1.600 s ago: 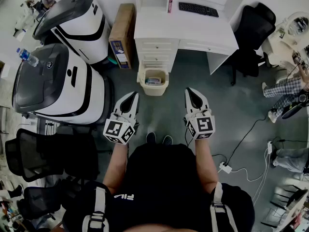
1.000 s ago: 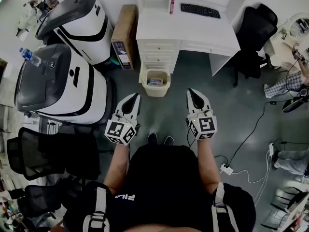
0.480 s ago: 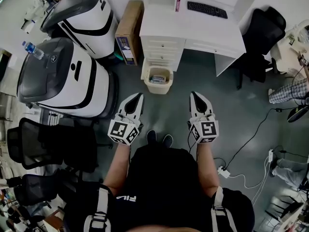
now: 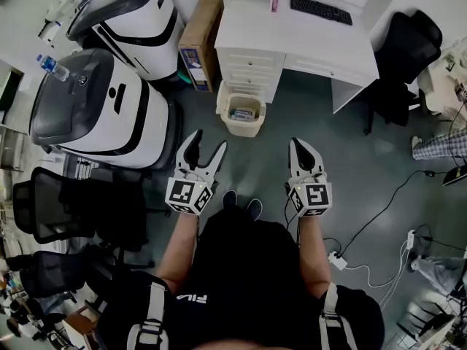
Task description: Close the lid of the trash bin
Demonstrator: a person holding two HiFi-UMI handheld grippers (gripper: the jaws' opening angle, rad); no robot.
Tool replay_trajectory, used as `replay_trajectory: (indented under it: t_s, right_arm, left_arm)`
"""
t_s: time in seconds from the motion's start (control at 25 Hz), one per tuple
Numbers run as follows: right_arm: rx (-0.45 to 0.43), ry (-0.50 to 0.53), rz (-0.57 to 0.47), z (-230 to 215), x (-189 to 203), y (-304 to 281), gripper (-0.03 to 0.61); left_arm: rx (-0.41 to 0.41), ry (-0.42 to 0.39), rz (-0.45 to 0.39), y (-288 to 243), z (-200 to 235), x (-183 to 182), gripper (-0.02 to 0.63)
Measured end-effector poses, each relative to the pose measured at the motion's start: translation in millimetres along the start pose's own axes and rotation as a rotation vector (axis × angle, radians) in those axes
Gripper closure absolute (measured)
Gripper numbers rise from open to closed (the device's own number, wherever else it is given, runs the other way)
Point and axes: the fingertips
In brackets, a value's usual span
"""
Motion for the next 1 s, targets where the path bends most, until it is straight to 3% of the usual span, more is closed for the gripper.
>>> replay_trajectory:
  t_s: [0.6, 1.0]
  right_arm:
    - [0.0, -0.039, 0.025, -15.1, 22.6, -30.8, 0.572]
    - [0.034, -0.066, 0.045, -45.5, 38.9, -120.6, 0.572]
  left_arm:
    - [-0.005, -0.03, 0.074, -33.8, 23.1, 37.0, 0.318]
    - [0.034, -0.006, 0.115, -120.4, 82.5, 85.5, 0.318]
Point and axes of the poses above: the fingertips, and each gripper's own axes: y backward along the fingers, z to its left, x out of its underside, and after that the axes turned 13 degrees about -y, right-handed
